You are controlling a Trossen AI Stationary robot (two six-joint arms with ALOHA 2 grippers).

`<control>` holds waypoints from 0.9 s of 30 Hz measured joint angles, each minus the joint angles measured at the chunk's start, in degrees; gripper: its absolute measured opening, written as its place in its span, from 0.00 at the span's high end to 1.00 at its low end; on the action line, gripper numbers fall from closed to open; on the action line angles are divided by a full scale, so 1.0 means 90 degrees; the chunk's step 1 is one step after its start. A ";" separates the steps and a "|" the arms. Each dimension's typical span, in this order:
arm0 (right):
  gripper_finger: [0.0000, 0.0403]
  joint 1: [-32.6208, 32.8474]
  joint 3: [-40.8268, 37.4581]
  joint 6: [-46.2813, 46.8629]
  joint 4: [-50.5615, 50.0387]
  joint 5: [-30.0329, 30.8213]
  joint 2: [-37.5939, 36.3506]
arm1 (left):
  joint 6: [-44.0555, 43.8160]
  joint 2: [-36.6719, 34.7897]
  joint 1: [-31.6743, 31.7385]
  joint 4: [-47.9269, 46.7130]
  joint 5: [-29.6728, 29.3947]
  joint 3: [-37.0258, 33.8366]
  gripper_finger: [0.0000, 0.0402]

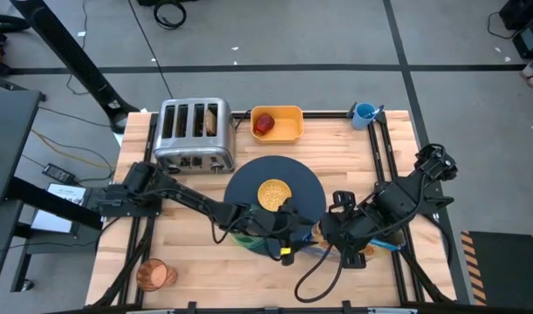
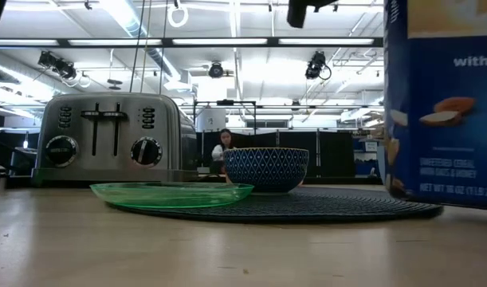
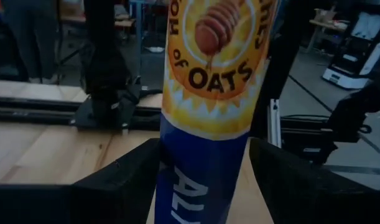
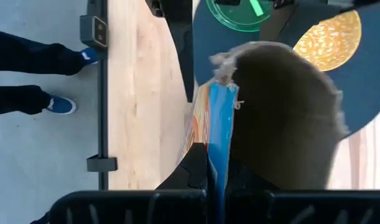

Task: Arrange a breakfast setting
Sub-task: Pour the cereal from the blue cereal box into the yellow bowl

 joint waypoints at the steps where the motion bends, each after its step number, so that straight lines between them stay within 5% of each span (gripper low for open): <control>1: 1.00 -0.0007 0.0000 -0.0006 0.0025 -0.0007 -0.0001 | 0.0033 0.0063 -0.0002 0.0193 0.0078 0.0000 0.35; 13: 1.00 -0.0044 -0.0002 -0.0045 0.0266 0.0194 0.0001 | 0.0083 0.0493 0.0179 0.0414 0.0625 -0.0002 0.33; 27: 0.89 -0.0063 -0.0002 0.0130 0.0393 0.0141 -0.0001 | 0.0589 0.0483 0.0211 0.0544 0.0598 -0.0002 0.67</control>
